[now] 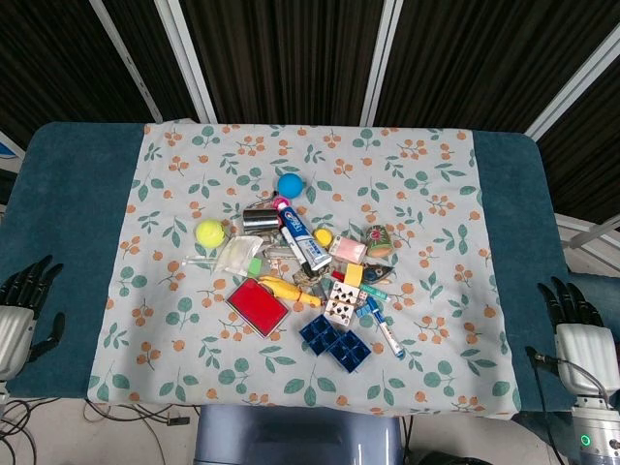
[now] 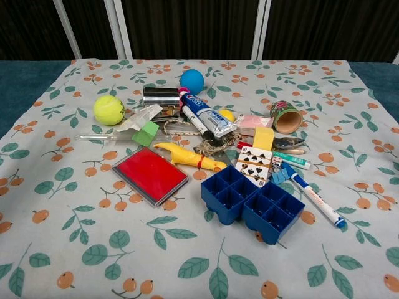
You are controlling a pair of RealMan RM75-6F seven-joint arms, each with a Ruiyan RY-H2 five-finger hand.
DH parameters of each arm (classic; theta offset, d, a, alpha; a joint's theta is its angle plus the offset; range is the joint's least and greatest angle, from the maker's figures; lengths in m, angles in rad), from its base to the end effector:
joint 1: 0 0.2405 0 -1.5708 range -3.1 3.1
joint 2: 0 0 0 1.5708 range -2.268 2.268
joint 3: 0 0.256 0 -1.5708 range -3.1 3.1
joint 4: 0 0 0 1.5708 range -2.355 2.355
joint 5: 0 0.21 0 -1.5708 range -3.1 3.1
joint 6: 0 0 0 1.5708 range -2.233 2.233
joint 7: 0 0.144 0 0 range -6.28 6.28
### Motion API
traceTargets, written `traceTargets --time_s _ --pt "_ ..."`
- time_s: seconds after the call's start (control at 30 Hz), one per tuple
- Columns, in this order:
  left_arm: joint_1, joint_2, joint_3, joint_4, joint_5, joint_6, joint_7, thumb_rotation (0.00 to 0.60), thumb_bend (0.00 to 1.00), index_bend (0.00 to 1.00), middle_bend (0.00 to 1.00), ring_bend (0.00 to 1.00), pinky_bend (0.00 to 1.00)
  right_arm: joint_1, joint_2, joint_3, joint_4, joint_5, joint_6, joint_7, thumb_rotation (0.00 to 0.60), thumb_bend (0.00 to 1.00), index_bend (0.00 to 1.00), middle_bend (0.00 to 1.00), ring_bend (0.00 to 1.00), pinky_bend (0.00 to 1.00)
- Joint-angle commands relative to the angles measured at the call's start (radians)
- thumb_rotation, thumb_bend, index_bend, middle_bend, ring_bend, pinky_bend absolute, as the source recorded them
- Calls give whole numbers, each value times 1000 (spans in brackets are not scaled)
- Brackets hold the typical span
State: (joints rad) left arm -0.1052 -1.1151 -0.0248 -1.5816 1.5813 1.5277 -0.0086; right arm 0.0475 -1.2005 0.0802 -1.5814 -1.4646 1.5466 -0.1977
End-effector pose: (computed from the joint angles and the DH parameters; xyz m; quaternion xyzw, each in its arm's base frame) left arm -0.3025 0.1819 0.1606 -0.6224 -0.3510 -0.4068 0.5691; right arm -0.3157 -0.1750 0.1500 0.5833 -0.3395 0.3508 0.6492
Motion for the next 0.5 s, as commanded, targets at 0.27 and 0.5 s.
traceTargets --time_s 0.27,0.5 --pt "2 -2 -1 1 1 6 1 600 506 7 0 43 115 -3 0 9 -6 6 6 3 600 166 123 75 84 229" --pt "3 -3 1 2 0 3 2 600 506 7 0 43 115 -2 5 9 -16 6 -2 22 600 164 123 75 84 229"
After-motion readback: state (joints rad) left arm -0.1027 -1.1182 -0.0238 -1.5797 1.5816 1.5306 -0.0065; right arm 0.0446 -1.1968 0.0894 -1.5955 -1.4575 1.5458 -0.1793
